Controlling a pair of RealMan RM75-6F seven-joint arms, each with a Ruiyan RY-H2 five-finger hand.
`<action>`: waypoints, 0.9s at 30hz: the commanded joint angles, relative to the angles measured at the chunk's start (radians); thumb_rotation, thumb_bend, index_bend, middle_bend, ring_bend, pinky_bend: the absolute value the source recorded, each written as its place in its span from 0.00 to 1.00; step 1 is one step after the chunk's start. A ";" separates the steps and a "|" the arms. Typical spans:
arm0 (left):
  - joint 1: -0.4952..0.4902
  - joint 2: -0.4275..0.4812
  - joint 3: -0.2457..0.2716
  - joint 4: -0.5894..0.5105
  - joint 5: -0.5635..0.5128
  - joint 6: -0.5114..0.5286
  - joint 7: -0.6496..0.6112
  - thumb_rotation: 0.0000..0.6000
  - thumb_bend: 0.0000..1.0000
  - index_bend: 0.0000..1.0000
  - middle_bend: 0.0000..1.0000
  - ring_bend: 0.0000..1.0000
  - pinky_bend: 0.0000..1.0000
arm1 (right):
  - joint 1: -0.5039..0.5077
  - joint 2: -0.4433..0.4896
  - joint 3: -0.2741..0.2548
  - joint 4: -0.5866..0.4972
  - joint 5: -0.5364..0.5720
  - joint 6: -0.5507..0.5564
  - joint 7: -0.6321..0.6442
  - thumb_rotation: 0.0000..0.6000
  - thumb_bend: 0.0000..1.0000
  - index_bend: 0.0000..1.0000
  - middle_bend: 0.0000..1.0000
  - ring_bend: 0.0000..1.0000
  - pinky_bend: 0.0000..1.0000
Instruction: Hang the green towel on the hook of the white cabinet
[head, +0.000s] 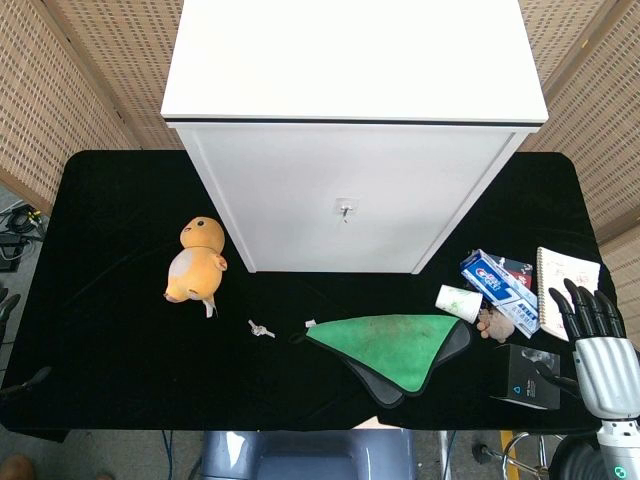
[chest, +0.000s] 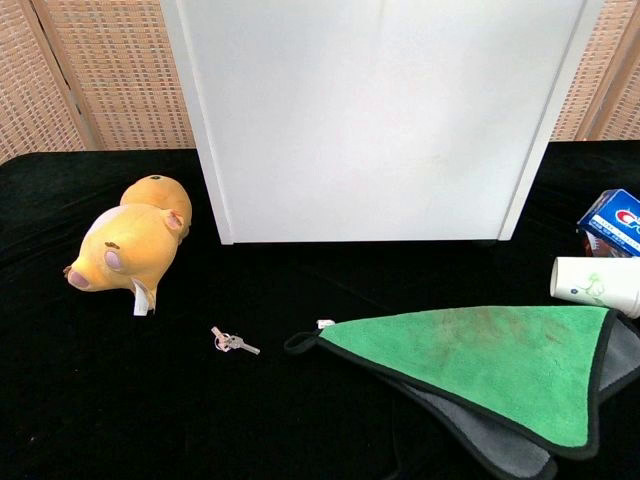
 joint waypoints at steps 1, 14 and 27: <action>-0.001 -0.001 0.000 0.001 -0.002 -0.002 0.001 1.00 0.00 0.00 0.00 0.00 0.00 | 0.000 -0.001 -0.002 0.000 -0.001 -0.003 -0.004 1.00 0.00 0.00 0.00 0.00 0.00; -0.015 0.000 -0.006 -0.002 -0.021 -0.033 -0.001 1.00 0.00 0.00 0.00 0.00 0.00 | 0.125 -0.015 -0.028 0.041 -0.054 -0.218 -0.053 1.00 0.00 0.00 0.31 0.26 0.00; -0.038 -0.007 -0.027 -0.005 -0.088 -0.090 0.019 1.00 0.00 0.00 0.00 0.00 0.00 | 0.448 -0.076 -0.024 0.084 -0.032 -0.722 0.126 1.00 0.00 0.00 0.85 0.85 0.73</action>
